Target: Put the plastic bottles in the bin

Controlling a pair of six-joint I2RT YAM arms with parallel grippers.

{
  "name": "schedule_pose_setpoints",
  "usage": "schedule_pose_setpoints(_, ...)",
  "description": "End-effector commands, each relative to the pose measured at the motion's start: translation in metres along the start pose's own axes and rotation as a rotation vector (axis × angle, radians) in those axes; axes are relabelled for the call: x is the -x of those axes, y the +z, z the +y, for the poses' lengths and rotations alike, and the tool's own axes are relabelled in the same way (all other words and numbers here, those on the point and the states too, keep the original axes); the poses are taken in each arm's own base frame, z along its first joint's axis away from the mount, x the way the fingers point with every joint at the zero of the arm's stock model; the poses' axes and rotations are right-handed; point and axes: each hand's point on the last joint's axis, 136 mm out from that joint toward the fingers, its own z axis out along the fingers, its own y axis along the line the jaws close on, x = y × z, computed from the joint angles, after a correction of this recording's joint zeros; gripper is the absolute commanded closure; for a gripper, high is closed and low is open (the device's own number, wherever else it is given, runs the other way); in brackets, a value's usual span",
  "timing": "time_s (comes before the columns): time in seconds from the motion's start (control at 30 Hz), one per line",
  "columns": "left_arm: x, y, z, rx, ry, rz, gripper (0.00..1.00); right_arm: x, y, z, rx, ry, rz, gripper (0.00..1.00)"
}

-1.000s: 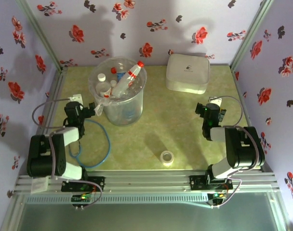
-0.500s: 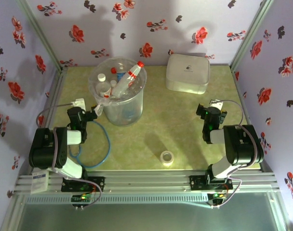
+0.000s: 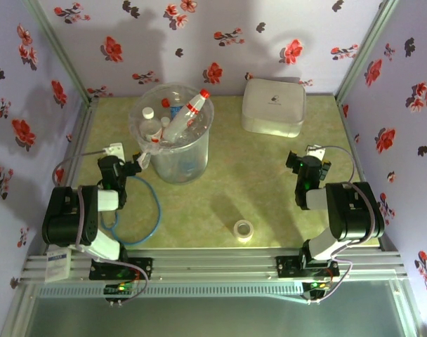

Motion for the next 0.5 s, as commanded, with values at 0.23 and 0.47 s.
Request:
schedule_pose_setpoints(0.23, 0.0057, 0.0003, 0.0005, 0.010, 0.026, -0.027, 0.00, 0.0050, 0.0022, -0.0056, -0.035, 0.010, -0.017, 0.01)
schedule_pose_setpoints(0.47, 0.0047, 0.0002, 0.0005, 0.010, 0.026, -0.025, 0.00, 0.0052, -0.0004, -0.0058, -0.031, 0.012, -0.026, 0.01)
